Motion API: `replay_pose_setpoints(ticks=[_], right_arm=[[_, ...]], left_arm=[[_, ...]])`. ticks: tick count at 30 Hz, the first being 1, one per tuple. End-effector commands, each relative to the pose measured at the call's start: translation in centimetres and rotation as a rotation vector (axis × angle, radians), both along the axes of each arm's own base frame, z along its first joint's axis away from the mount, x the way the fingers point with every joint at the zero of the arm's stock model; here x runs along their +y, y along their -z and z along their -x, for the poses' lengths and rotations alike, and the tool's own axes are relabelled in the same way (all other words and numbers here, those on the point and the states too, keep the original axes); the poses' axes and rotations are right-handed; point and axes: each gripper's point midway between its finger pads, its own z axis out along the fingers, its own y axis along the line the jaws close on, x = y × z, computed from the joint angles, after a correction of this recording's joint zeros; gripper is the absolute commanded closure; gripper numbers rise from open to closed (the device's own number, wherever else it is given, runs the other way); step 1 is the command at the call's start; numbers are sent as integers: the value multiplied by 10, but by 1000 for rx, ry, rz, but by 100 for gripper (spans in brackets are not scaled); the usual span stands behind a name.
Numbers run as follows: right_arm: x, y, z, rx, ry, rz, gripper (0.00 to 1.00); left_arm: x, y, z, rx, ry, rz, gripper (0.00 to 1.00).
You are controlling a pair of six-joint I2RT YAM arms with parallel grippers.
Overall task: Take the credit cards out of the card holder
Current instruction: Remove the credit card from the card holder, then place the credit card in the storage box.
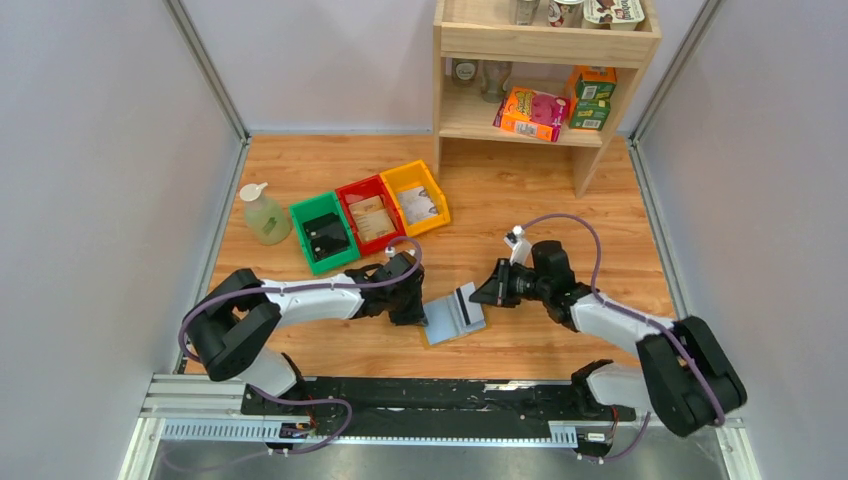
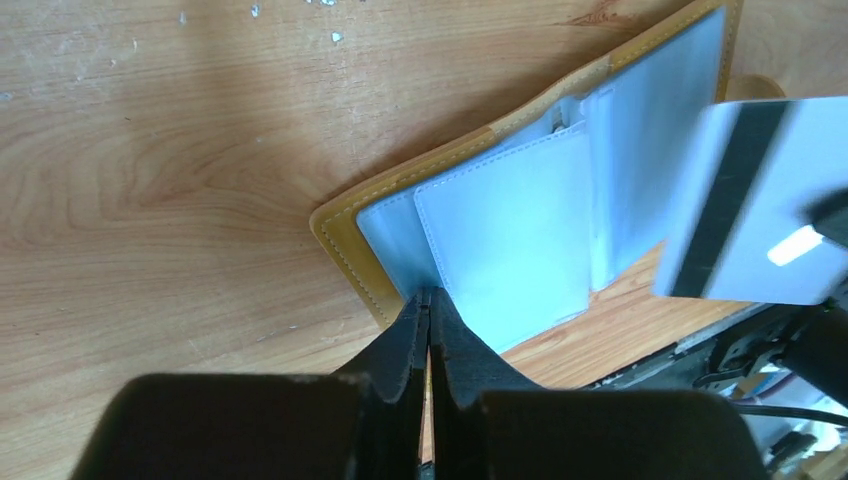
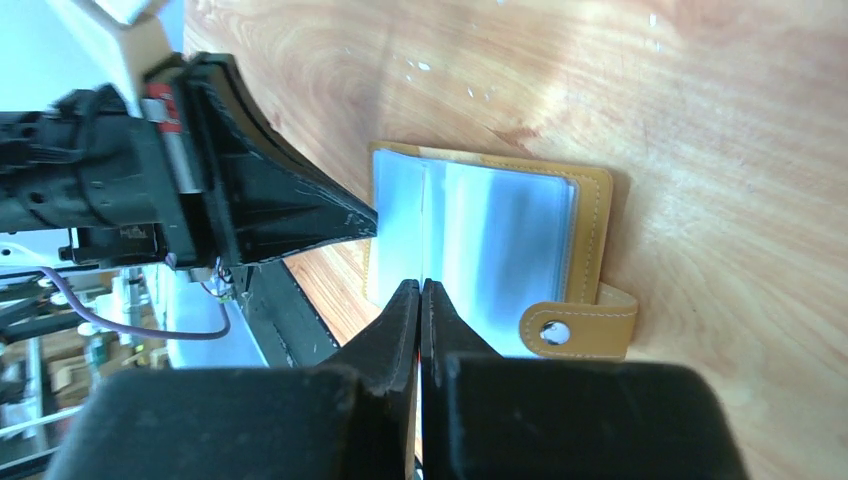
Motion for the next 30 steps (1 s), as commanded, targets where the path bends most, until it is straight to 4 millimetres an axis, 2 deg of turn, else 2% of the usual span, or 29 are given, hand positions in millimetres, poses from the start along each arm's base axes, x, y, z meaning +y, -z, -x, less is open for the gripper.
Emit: replay_pose_setpoints(ticks=[1, 4, 5, 6, 7, 9, 13, 18, 24, 30], right_arm=[[-16, -30, -12, -134, 41, 101, 100], [-21, -52, -7, -206, 36, 105, 100], [-22, -62, -6, -249, 34, 104, 100], [-23, -69, -5, -289, 27, 114, 100], [-24, -77, -4, -336, 21, 126, 100], [-23, -90, -1, -437, 4, 166, 100], [-15, -110, 6, -561, -24, 203, 100], [-6, -116, 3, -525, 11, 205, 100], [8, -126, 0, -370, 120, 117, 100], [10, -120, -1, -190, 210, 100, 100]], left_arm=[[33, 16, 1, -54, 18, -141, 89], [26, -7, -11, -119, 22, -111, 75], [21, -22, -15, -148, 26, -85, 66], [21, -30, -19, -169, 22, -79, 62], [21, -40, -19, -185, 29, -73, 51], [17, -73, -28, -250, 21, -31, 35], [27, -120, -35, -353, -13, -10, 15], [40, -151, -35, -477, 43, 1, 9], [44, -155, -32, -597, 167, 1, 4], [39, -162, -28, -694, 293, -53, 1]])
